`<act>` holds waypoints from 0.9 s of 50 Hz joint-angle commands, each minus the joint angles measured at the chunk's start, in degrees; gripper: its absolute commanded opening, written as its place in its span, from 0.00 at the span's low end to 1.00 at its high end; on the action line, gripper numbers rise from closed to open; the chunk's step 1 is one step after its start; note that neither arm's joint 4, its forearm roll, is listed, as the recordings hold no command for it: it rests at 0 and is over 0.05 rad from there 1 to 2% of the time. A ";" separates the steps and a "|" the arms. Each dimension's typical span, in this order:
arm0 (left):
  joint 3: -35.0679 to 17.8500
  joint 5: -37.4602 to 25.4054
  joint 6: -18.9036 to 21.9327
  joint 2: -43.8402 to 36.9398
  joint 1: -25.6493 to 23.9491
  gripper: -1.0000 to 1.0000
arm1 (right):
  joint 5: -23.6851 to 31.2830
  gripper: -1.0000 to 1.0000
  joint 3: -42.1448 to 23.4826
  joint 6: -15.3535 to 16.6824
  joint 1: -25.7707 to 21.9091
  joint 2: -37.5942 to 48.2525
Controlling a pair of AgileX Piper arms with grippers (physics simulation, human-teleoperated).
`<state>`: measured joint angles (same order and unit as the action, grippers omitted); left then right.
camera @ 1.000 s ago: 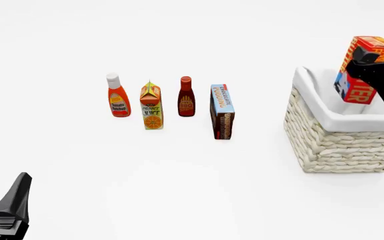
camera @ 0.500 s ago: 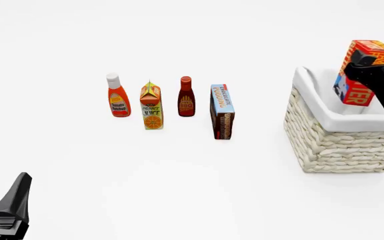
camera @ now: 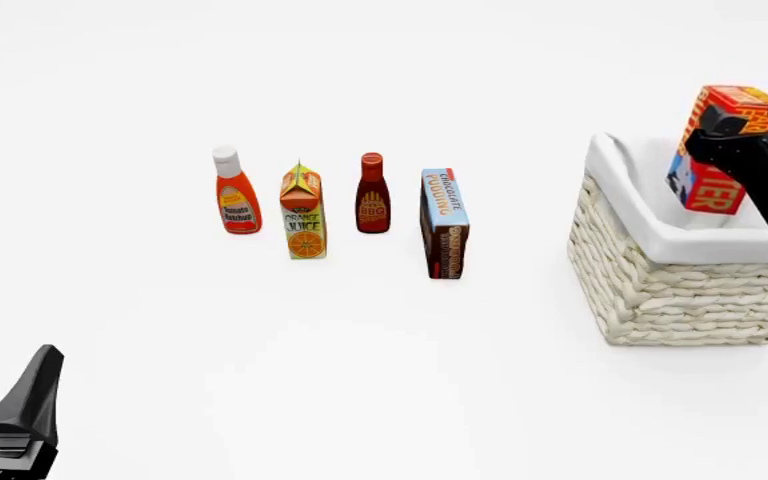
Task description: Pick the butter and place it in the basket.
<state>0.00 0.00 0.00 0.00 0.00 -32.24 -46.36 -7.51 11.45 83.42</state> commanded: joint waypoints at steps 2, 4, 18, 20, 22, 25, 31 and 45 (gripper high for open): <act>0.00 0.00 0.00 0.00 0.00 1.00 | -0.51 0.00 -0.90 -0.81 0.24 0.05; 0.00 0.00 0.00 0.00 0.00 1.00 | -0.56 0.00 -0.92 -0.79 0.25 0.13; 0.00 0.00 0.00 0.00 0.00 1.00 | -0.57 0.00 -1.56 -0.63 0.15 1.08; 0.00 0.00 0.00 0.00 0.00 1.00 | -0.70 0.00 -1.57 -0.61 0.07 1.27; 0.00 0.00 0.00 0.00 0.00 1.00 | -0.71 0.00 -1.72 -0.60 0.00 1.46; 0.00 0.00 0.00 0.00 0.00 1.00 | -0.76 0.00 -1.95 -0.57 -0.05 1.77; 0.00 0.00 0.00 0.00 0.00 1.00 | -0.88 0.00 -2.27 -0.51 -0.04 2.32; 0.00 0.00 0.00 0.00 0.00 1.00 | -1.76 1.00 -1.87 1.64 0.17 2.91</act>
<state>0.00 0.00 0.00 0.00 0.00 -33.30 -47.66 -6.17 11.62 86.58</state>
